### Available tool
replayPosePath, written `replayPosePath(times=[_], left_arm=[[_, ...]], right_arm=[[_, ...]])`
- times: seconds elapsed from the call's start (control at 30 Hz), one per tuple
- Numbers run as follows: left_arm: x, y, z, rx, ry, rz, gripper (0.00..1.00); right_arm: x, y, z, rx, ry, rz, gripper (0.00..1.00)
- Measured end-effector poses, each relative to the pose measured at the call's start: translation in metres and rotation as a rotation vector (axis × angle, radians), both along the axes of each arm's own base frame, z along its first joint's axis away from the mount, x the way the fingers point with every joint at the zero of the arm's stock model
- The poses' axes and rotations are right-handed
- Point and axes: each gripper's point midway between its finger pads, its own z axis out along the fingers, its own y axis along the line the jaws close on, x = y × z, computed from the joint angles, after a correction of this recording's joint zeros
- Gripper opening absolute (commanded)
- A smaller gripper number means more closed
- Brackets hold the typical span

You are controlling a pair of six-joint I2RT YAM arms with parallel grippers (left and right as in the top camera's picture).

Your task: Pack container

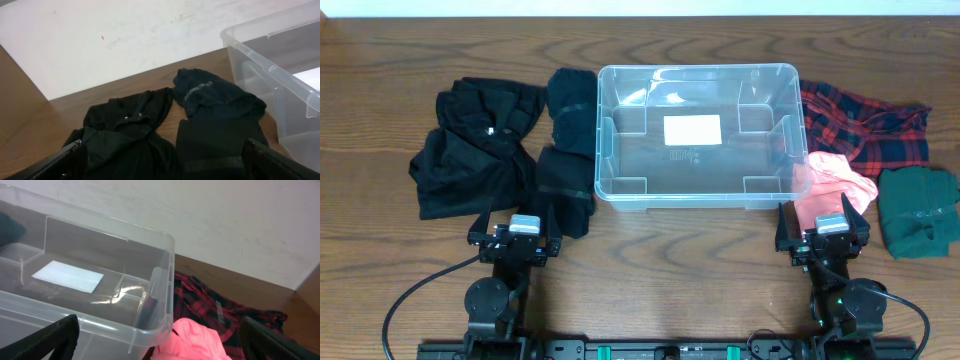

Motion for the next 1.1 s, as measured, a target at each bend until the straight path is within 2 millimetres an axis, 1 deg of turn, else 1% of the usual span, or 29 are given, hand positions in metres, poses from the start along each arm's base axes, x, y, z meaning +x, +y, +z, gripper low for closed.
replayPosePath(times=[0.87,1.0,1.1], left_arm=[[0.000,0.000,0.000,0.000,-0.001,0.000,0.98],[0.000,0.000,0.004,0.002,-0.018,0.000,0.98],[0.002,0.000,0.015,-0.002,-0.065,0.001,0.98]], right_arm=[[0.000,0.000,0.000,0.000,0.000,0.000,0.99],[0.000,0.000,0.000,0.000,0.000,0.000,0.99],[0.000,0.000,0.000,0.000,0.000,0.000,0.99]])
